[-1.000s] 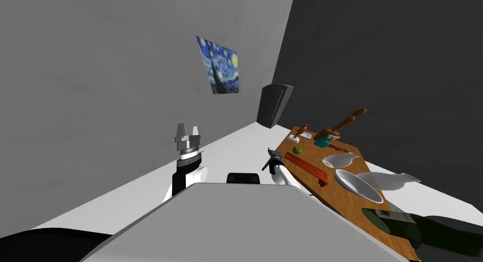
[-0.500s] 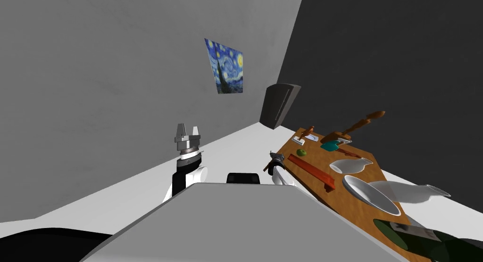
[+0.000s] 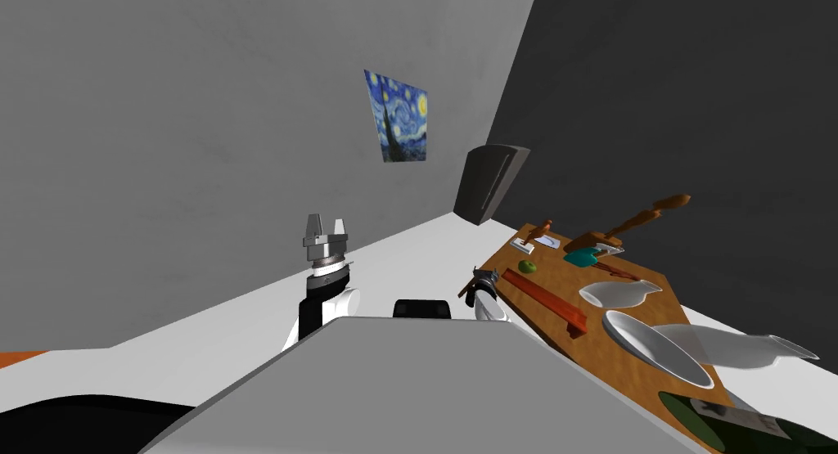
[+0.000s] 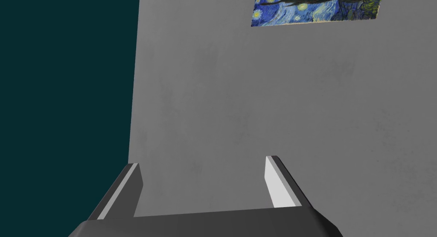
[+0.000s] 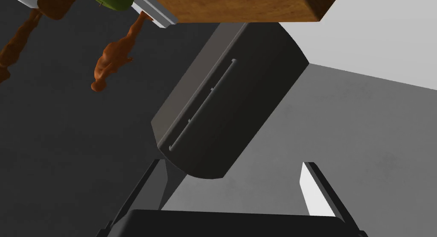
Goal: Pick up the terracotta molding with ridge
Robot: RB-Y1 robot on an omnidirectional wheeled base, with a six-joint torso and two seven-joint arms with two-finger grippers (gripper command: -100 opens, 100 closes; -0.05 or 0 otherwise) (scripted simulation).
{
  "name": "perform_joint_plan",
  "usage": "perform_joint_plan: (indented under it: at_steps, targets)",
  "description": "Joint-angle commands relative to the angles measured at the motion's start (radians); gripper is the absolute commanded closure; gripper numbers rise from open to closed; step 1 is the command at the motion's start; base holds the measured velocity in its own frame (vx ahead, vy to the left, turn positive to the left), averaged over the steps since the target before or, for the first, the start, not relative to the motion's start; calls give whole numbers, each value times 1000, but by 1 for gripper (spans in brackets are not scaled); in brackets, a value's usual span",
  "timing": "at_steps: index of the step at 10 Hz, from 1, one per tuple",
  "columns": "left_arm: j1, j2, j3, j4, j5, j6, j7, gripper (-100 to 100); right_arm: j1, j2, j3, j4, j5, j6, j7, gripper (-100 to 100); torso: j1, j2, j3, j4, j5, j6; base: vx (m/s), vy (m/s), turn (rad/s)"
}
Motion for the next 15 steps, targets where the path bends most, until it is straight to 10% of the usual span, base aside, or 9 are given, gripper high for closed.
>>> perform_joint_plan:
  at_steps: [1, 15]
  targets:
    - [0, 0, 0, 0, 0, 0, 0, 0, -4, -4, 1, 28, 14, 5, -8, -100, 0, 0, 0, 0, 0, 0, -11, -6, -13]
    - [0, 0, 0, 0, 0, 0, 0, 0, -89, -78, 47, 448, 240, 200, 86, -100, -2, 0, 0, 0, 0, 0, -27, -33, 59]
